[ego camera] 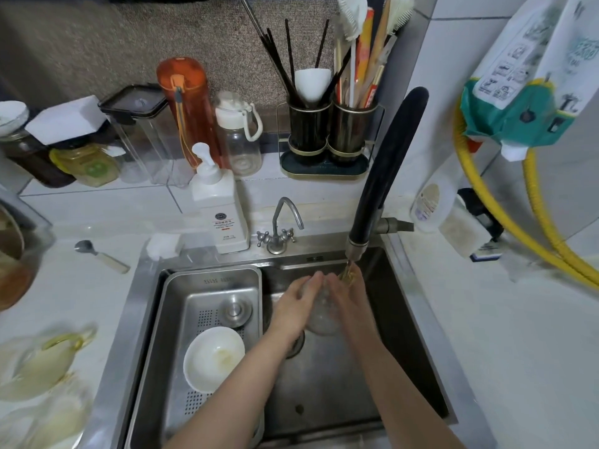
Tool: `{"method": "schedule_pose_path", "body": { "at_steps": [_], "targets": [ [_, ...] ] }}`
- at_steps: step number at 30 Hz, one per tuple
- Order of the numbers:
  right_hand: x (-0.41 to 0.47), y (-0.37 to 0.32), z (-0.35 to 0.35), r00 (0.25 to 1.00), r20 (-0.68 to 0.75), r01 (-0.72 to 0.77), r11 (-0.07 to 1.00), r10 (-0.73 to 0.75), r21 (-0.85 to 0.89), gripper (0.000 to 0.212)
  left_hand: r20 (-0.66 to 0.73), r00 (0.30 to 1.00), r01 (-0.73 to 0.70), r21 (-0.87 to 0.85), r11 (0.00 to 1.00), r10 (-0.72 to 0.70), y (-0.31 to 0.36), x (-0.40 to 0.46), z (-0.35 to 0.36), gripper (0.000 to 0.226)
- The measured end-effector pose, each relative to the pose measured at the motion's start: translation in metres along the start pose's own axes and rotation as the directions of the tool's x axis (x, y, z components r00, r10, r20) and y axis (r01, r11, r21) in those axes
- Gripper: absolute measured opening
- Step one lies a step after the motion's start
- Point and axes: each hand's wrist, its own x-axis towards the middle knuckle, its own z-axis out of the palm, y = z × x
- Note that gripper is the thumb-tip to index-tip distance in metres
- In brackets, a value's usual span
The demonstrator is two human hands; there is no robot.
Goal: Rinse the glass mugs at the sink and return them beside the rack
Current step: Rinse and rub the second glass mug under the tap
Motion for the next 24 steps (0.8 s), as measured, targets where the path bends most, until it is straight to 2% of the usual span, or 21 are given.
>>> {"method": "schedule_pose_path", "body": {
  "at_steps": [2,4,6,9,12,14,16,18,20,21,23,24],
  "targets": [
    [-0.001,-0.002,-0.005,0.998,-0.037,-0.055,0.999,0.054,-0.005,0.040,0.023,0.993,-0.115,-0.088,0.989,0.118,-0.004,-0.002,0.005,0.028],
    [0.003,-0.007,-0.009,0.988,-0.044,-0.144,0.988,0.147,0.056,0.042,0.049,0.976,-0.203,-0.161,0.966,0.213,-0.011,-0.003,0.011,0.030],
    [0.005,-0.012,-0.012,0.985,-0.028,-0.171,0.985,0.172,0.035,0.049,0.028,0.978,-0.193,-0.249,0.949,0.206,-0.013,-0.005,0.016,0.033],
    [-0.003,-0.014,-0.008,0.996,0.040,-0.077,0.996,0.079,-0.047,0.071,-0.029,0.999,-0.046,-0.473,0.880,0.037,0.000,0.000,0.018,0.025],
    [-0.015,-0.010,0.000,0.996,-0.016,0.087,0.989,-0.089,-0.123,0.045,0.114,0.986,0.163,-0.601,0.783,-0.118,0.007,0.005,0.017,0.028],
    [-0.020,-0.010,0.005,0.985,-0.083,0.140,0.985,-0.149,-0.105,0.042,0.145,0.973,0.233,-0.612,0.756,-0.182,0.006,0.003,0.019,0.037],
    [-0.018,-0.012,0.006,0.980,-0.135,0.139,0.988,-0.148,-0.073,0.032,0.059,0.985,0.167,-0.574,0.801,-0.163,0.002,-0.002,0.023,0.047],
    [-0.015,-0.020,0.007,0.981,-0.154,0.114,0.993,-0.116,-0.024,0.022,-0.093,0.995,-0.013,-0.515,0.857,-0.040,-0.003,-0.007,0.022,0.037],
    [-0.010,-0.030,0.007,0.985,-0.153,0.084,0.996,-0.077,0.041,0.018,-0.113,0.987,-0.152,-0.472,0.869,0.111,-0.003,-0.012,0.019,0.025],
    [-0.009,-0.033,0.007,0.990,-0.135,0.060,0.996,-0.052,0.060,0.019,-0.095,0.980,-0.199,-0.445,0.873,0.175,-0.004,-0.015,0.018,0.030],
    [-0.010,-0.033,0.007,0.996,-0.093,0.019,0.997,-0.012,0.077,0.020,-0.117,0.966,-0.259,-0.354,0.899,0.232,-0.005,-0.016,0.019,0.040],
    [-0.012,-0.030,0.007,0.997,-0.077,0.030,0.996,-0.023,0.085,0.019,-0.167,0.961,-0.265,-0.333,0.905,0.220,-0.004,-0.014,0.020,0.037]
  ]
}}
